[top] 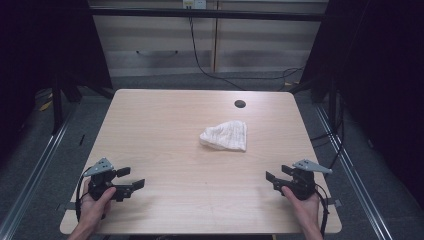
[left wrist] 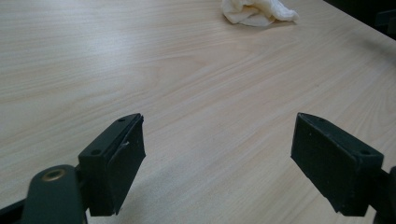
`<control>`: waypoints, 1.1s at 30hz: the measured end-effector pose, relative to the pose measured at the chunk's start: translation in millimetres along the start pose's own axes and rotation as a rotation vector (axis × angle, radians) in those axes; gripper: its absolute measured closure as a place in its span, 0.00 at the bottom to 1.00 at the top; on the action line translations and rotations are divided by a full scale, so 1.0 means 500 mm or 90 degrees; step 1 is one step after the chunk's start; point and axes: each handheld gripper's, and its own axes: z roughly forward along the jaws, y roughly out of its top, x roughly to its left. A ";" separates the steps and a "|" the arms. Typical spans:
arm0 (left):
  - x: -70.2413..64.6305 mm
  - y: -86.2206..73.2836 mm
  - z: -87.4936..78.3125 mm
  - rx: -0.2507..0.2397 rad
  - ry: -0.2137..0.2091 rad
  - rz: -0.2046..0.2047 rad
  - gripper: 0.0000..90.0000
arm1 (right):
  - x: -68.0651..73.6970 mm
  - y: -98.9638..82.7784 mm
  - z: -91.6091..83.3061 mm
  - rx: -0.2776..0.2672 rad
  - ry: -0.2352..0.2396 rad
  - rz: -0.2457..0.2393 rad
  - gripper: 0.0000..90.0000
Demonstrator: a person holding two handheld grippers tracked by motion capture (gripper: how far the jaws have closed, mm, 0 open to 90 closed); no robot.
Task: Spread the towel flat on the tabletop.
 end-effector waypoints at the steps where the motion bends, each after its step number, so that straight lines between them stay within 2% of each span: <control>1: -0.001 0.000 0.000 0.000 -0.001 0.001 0.19 | 0.001 0.000 0.000 0.001 0.004 -0.001 0.30; 7: -0.003 0.001 0.005 0.008 -0.005 0.005 0.20 | 0.005 -0.002 0.002 0.011 0.033 -0.003 0.34; 8: -0.003 0.001 0.006 0.013 -0.002 0.008 0.20 | 0.006 -0.001 0.001 0.011 0.048 -0.006 0.37; 11: -0.003 0.001 0.008 0.018 -0.003 0.011 0.20 | 0.008 0.000 0.002 0.017 0.052 -0.012 0.38; 15: -0.004 0.002 0.009 0.021 -0.004 0.003 0.20 | 0.008 0.001 0.004 0.017 0.078 -0.009 0.39; 16: -0.004 0.002 0.008 0.021 -0.003 0.003 0.20 | 0.009 0.001 0.003 0.016 0.088 -0.012 0.39; 19: -0.005 0.001 0.008 0.018 0.000 0.002 0.20 | 0.016 0.004 0.005 0.025 0.094 -0.030 0.39; 22: -0.009 0.005 0.004 0.012 0.000 0.003 0.20 | 0.026 0.006 0.008 0.024 0.121 -0.030 0.42; 25: -0.010 0.005 0.004 0.016 -0.001 0.010 0.20 | 0.043 0.009 0.016 0.037 0.135 -0.058 0.43; 30: -0.010 0.006 0.010 0.020 -0.005 0.010 0.20 | 0.050 0.028 0.040 0.041 0.128 -0.058 0.47; 33: -0.012 0.007 0.007 0.020 -0.005 0.019 0.20 | 0.058 0.055 0.060 0.062 0.131 -0.063 0.49</control>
